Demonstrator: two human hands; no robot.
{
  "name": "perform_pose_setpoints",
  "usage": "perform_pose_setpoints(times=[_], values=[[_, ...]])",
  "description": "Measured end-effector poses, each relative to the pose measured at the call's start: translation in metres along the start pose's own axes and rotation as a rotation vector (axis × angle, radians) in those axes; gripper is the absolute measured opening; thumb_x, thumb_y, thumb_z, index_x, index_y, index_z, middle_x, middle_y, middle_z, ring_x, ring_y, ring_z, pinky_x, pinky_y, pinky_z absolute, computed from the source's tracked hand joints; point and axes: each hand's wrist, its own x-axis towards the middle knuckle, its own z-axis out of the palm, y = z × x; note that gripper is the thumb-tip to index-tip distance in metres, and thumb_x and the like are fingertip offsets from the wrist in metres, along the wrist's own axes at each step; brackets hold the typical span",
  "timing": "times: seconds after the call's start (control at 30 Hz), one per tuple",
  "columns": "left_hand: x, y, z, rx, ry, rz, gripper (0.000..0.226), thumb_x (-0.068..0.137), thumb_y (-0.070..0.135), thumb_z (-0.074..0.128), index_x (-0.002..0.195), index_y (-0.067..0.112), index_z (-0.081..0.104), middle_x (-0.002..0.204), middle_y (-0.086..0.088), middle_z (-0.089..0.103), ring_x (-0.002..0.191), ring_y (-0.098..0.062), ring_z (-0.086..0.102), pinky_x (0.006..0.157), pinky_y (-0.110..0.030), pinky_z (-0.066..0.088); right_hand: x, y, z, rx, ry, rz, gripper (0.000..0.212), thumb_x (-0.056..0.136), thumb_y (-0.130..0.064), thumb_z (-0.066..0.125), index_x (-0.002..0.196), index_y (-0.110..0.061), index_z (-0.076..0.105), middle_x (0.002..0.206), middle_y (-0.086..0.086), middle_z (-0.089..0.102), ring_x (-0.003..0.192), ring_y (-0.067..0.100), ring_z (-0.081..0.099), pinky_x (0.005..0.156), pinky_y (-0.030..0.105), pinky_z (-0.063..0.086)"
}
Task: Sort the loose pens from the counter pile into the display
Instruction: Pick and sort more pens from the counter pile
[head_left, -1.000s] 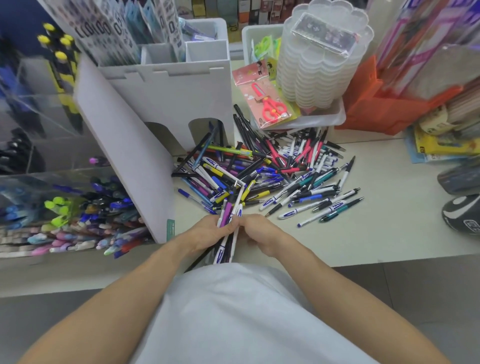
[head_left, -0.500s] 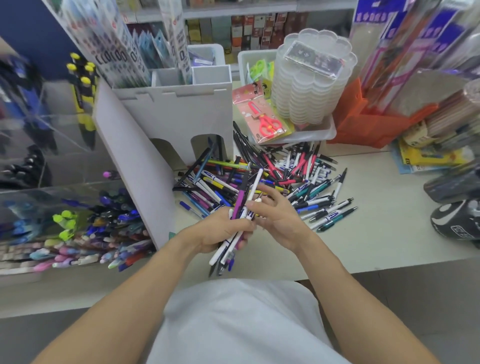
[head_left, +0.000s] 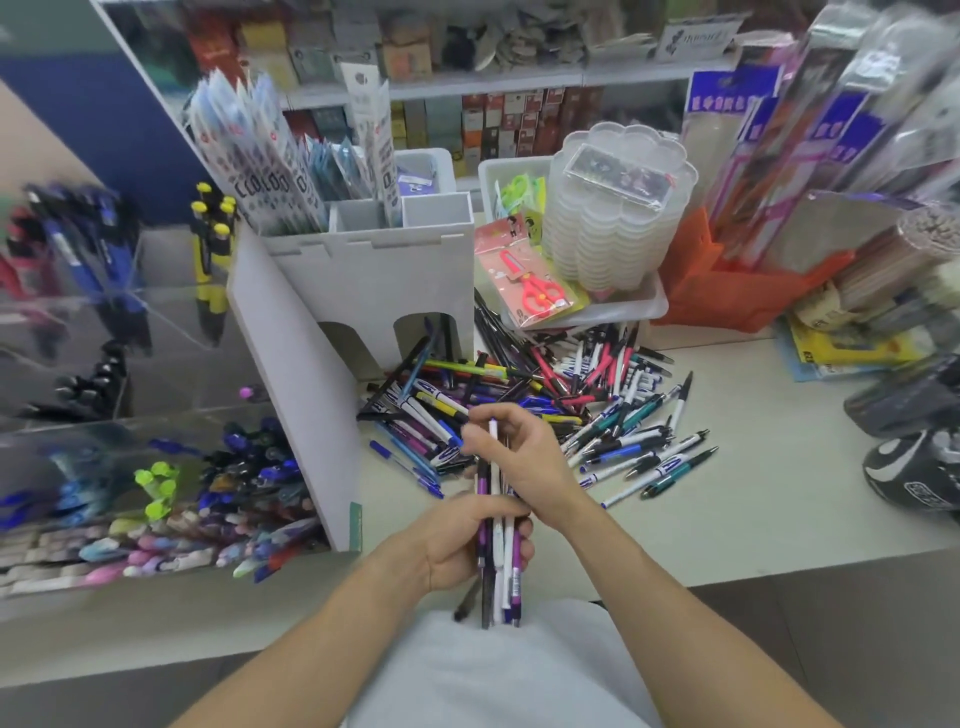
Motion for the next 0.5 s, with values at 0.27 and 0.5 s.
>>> perform_pose_setpoints(times=[0.27, 0.5], values=[[0.001, -0.008, -0.011, 0.07, 0.087, 0.082, 0.006, 0.089, -0.001, 0.064, 0.091, -0.002, 0.059, 0.069, -0.015, 0.059, 0.059, -0.028, 0.061, 0.06, -0.038, 0.055, -0.009, 0.022, -0.004, -0.148, -0.117, 0.05, 0.018, 0.1, -0.012, 0.061, 0.105, -0.007, 0.077, 0.122, 0.001, 0.07, 0.112, 0.014, 0.067, 0.096, 0.032, 0.053], [-0.006, 0.014, -0.014, 0.137, 0.126, 0.293, 0.02, 0.094, 0.012, 0.067, 0.109, 0.001, 0.061, 0.077, -0.012, 0.062, 0.063, -0.024, 0.061, 0.066, -0.04, 0.054, -0.014, -0.002, -0.016, -0.047, 0.088, 0.085, 0.027, 0.098, -0.017, 0.064, 0.125, -0.019, 0.064, 0.119, 0.008, 0.068, 0.104, 0.023, 0.068, 0.082, 0.036, 0.061]])
